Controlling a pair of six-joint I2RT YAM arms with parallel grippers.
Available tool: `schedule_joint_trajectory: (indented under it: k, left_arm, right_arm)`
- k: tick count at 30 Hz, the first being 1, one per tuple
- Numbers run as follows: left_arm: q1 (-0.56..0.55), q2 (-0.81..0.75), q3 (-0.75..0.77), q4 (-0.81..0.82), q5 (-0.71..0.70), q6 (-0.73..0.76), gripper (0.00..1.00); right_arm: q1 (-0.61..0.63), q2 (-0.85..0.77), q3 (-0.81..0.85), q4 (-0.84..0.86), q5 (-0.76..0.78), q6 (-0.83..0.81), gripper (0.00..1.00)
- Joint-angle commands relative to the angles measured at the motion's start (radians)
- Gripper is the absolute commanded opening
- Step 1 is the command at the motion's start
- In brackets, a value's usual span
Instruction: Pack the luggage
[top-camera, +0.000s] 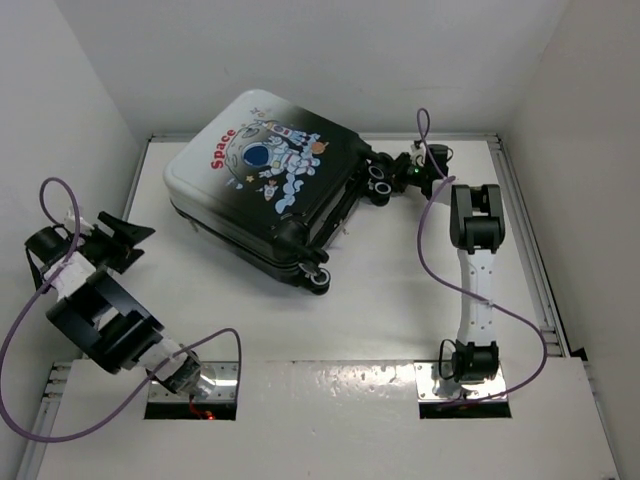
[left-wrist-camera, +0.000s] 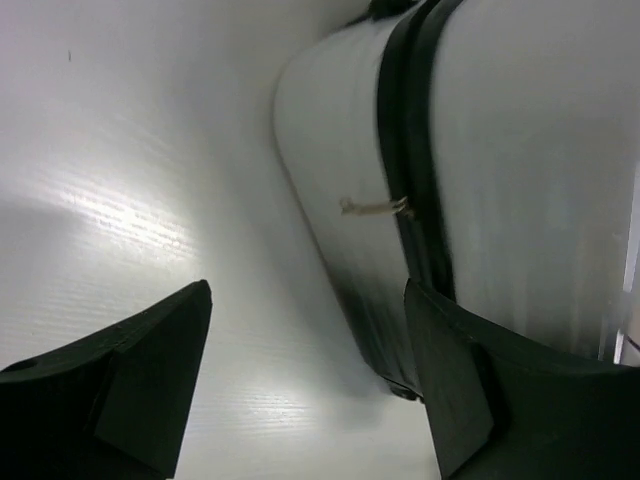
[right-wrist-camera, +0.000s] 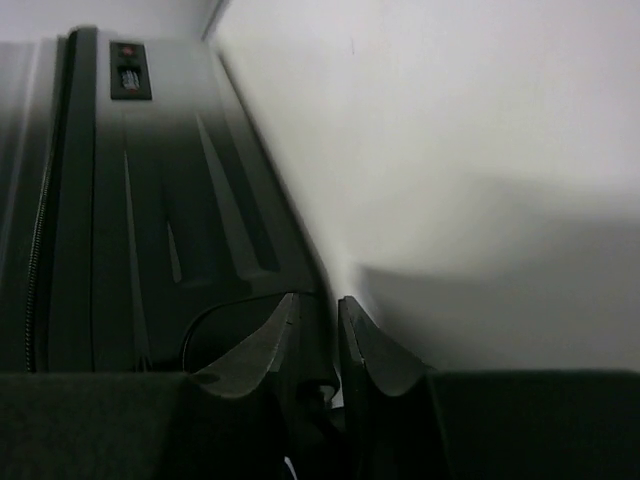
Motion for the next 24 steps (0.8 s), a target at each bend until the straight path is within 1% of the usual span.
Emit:
schedule_joint_trajectory:
  k: [1,2,3,5,6,7,8,9,10,11,12,13,14,15,16,18,19,22,23,24]
  left_arm:
    - [0.001,0.054,-0.076,0.032,0.069,-0.064,0.82]
    - [0.001,0.063,-0.096,0.032,0.069,-0.064,0.82]
    - [-0.016,0.078,-0.116,0.044,0.069,-0.064,0.8]
    - [-0.056,0.088,-0.174,0.078,0.06,-0.075,0.77]
    - [-0.07,0.103,-0.195,0.154,0.06,-0.099,0.77]
    - [-0.099,0.121,-0.241,0.199,0.049,-0.157,0.77]
    - [-0.116,0.134,-0.258,0.239,0.049,-0.184,0.76]
    - [-0.136,0.149,-0.274,0.316,0.037,-0.21,0.76]
    - [-0.184,0.167,-0.284,0.344,0.037,-0.247,0.74]
    - [-0.211,0.205,-0.295,0.371,0.026,-0.264,0.73]
    - [-0.24,0.224,-0.295,0.438,0.015,-0.285,0.73]
    - [-0.298,0.238,-0.295,0.472,0.002,-0.335,0.71]
    - [-0.326,0.264,-0.295,0.509,-0.008,-0.365,0.71]
    - [-0.356,0.279,-0.295,0.592,-0.008,-0.433,0.7]
    - [-0.417,0.299,-0.276,0.621,-0.018,-0.457,0.7]
    - [-0.476,0.368,-0.226,0.668,-0.032,-0.506,0.69]
    - [-0.525,0.388,-0.181,0.688,-0.041,-0.523,0.68]
    - [-0.577,0.466,-0.118,0.794,-0.055,-0.593,0.68]
    - [-0.606,0.485,-0.07,0.814,-0.064,-0.632,0.68]
    - [-0.62,0.503,-0.044,0.831,-0.064,-0.649,0.68]
  right_arm:
    - [0.051,-0.072,-0.163,-0.125,-0.151,-0.02,0.2]
    - [0.054,-0.097,-0.187,-0.119,-0.157,-0.026,0.2]
    - [0.054,-0.106,-0.251,-0.111,-0.164,-0.028,0.19]
    - [0.06,-0.155,-0.297,-0.098,-0.179,-0.029,0.18]
    - [0.055,-0.166,-0.361,-0.091,-0.182,-0.031,0.18]
    - [0.057,-0.199,-0.382,-0.067,-0.185,-0.032,0.18]
    - [0.057,-0.204,-0.4,-0.064,-0.191,-0.028,0.18]
    - [0.057,-0.215,-0.437,-0.061,-0.194,-0.023,0.16]
    - [0.054,-0.242,-0.474,-0.046,-0.2,-0.02,0.16]
    - [0.052,-0.25,-0.51,-0.033,-0.211,-0.008,0.16]
    - [0.051,-0.259,-0.546,-0.006,-0.211,0.001,0.16]
    - [0.048,-0.288,-0.56,0.004,-0.211,0.005,0.16]
    - [0.036,-0.295,-0.584,0.007,-0.213,0.008,0.16]
    - [0.037,-0.31,-0.595,0.014,-0.216,0.008,0.16]
    - [0.035,-0.321,-0.606,0.019,-0.211,0.008,0.16]
    - [0.019,-0.332,-0.624,0.043,-0.208,0.029,0.16]
    - [0.016,-0.336,-0.626,0.047,-0.21,0.034,0.16]
    - [0.008,-0.348,-0.635,0.067,-0.211,0.051,0.16]
    - [-0.027,-0.361,-0.64,0.07,-0.207,0.057,0.16]
    - [-0.032,-0.364,-0.64,0.068,-0.205,0.057,0.16]
